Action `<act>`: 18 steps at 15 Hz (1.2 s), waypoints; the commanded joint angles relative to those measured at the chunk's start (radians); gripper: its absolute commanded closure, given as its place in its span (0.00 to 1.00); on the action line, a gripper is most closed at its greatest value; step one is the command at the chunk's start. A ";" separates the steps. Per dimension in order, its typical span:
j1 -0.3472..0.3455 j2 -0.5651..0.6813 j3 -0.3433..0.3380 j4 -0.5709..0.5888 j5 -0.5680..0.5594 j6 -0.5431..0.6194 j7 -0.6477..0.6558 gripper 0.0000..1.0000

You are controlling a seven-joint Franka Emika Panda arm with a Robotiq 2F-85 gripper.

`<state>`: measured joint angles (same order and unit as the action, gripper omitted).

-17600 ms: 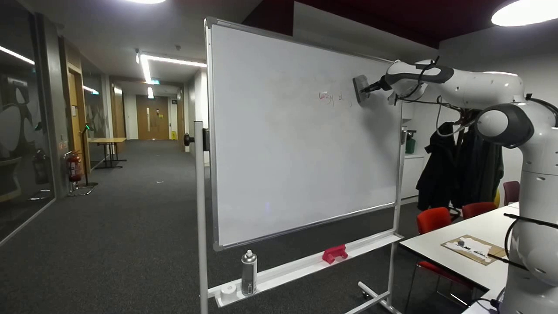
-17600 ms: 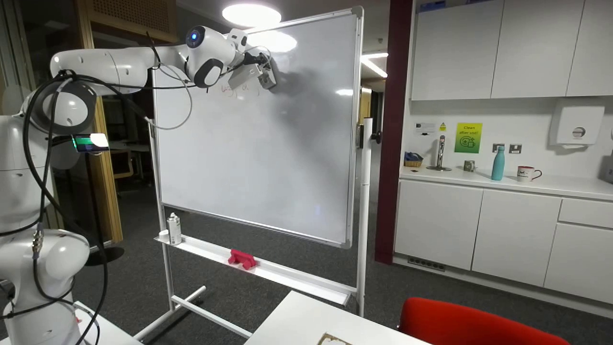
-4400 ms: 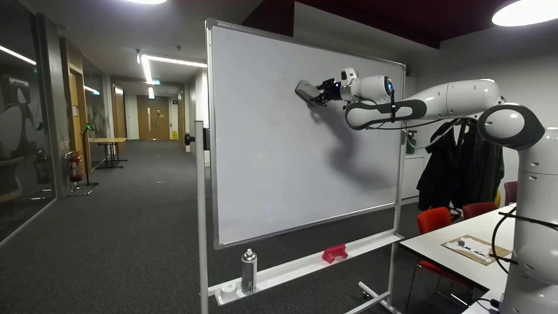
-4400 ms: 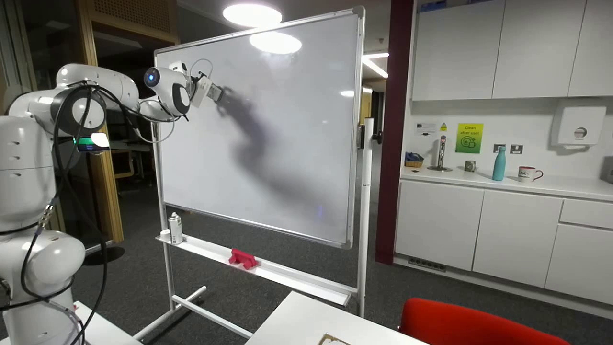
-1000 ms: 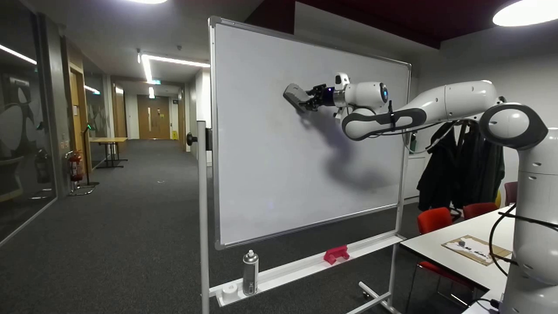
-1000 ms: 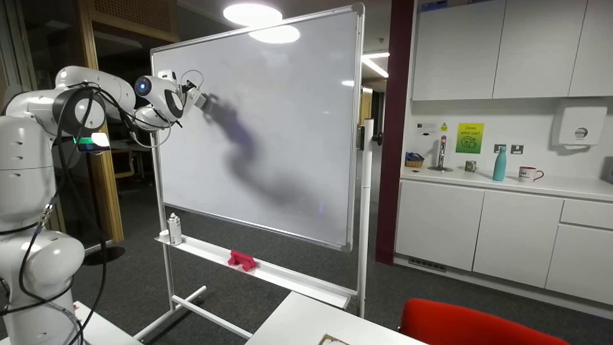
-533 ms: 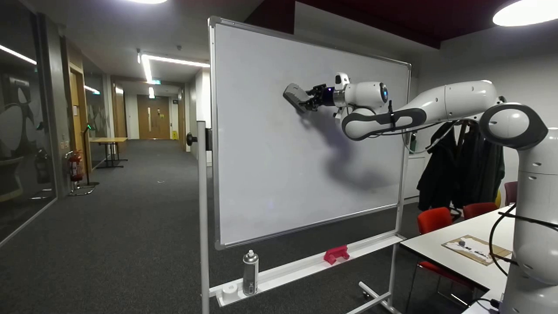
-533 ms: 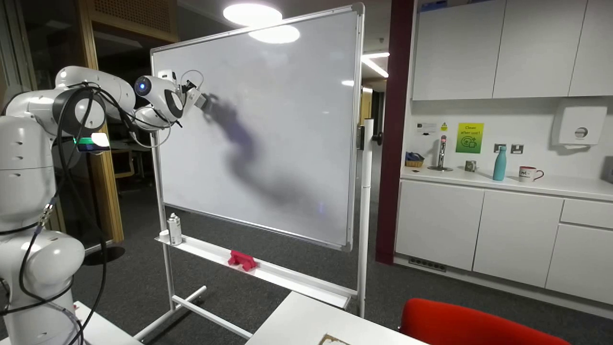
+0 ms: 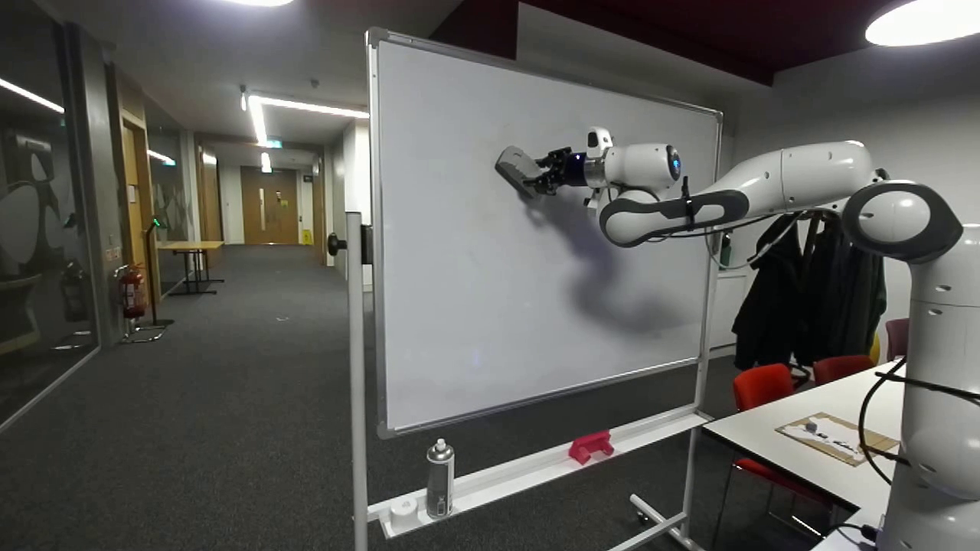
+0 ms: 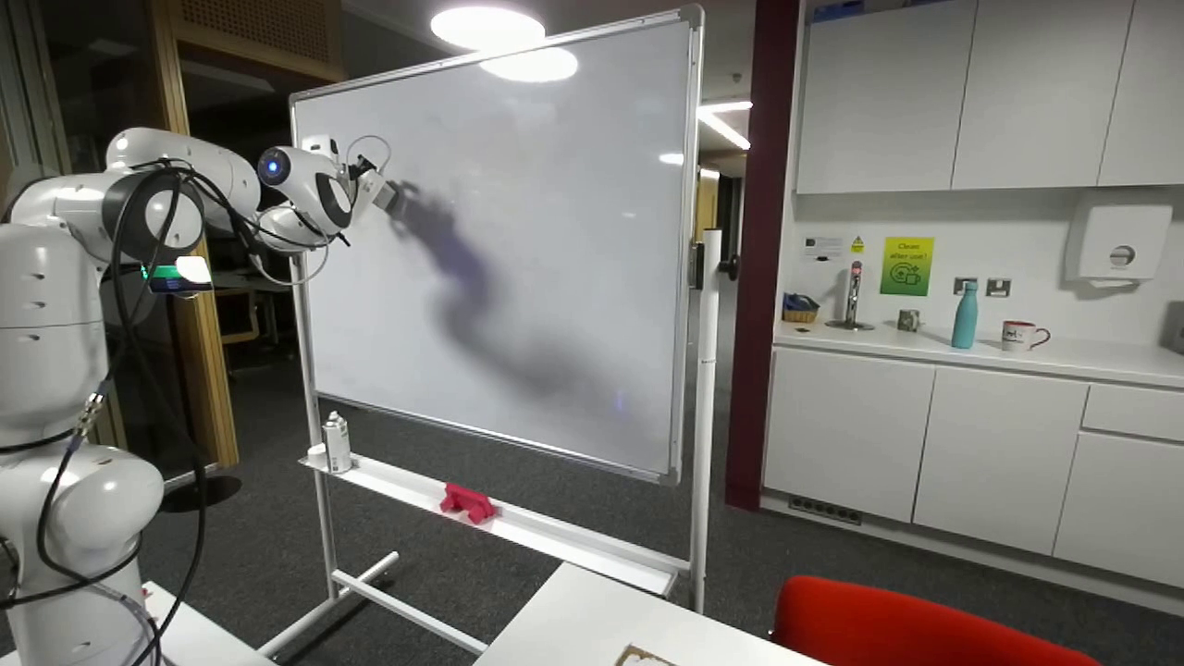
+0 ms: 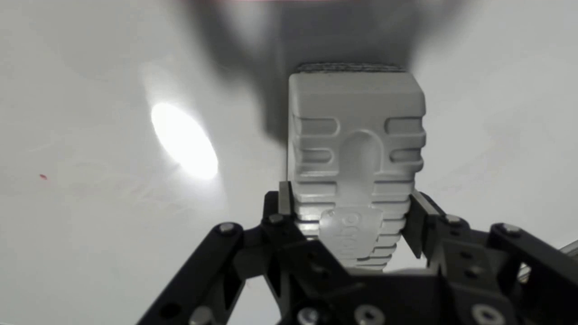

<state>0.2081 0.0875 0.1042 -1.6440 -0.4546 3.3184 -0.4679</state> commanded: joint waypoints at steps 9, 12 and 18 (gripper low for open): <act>-0.038 0.003 0.005 0.150 -0.044 -0.045 -0.013 0.66; 0.008 0.044 -0.060 0.228 -0.096 -0.085 -0.024 0.66; 0.071 0.086 -0.122 0.314 -0.222 -0.151 0.038 0.66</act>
<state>0.2404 0.1165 0.0234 -1.4354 -0.6076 3.2036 -0.4712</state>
